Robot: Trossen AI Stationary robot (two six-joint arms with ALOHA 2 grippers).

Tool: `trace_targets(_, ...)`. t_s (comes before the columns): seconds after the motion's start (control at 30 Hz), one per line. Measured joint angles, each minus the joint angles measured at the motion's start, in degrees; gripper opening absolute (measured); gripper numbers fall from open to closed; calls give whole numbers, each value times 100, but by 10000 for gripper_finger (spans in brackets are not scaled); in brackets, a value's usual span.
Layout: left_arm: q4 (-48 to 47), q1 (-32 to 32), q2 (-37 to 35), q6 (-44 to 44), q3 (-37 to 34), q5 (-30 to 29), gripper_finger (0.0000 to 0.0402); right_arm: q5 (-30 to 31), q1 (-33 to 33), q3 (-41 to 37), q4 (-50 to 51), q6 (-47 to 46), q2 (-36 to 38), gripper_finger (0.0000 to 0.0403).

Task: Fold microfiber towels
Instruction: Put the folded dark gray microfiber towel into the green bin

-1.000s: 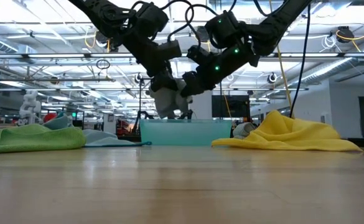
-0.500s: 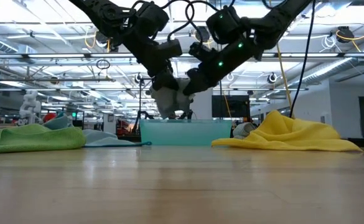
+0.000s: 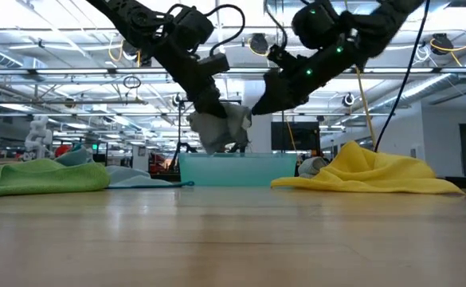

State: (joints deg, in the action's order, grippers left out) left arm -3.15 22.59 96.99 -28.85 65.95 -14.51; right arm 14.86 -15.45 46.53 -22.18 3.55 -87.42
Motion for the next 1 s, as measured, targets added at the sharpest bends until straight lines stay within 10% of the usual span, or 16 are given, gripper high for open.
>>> trace_targets(0.47, 63, 22, 2, 448, 0, 628, 8, 383, 3, -729, -2773, 736, -166, 320)
trace_targets(1.0, 77, -26, 4, 324, 0, 763, 17, 75, -331, -29, -2842, 518, -1484, 236)
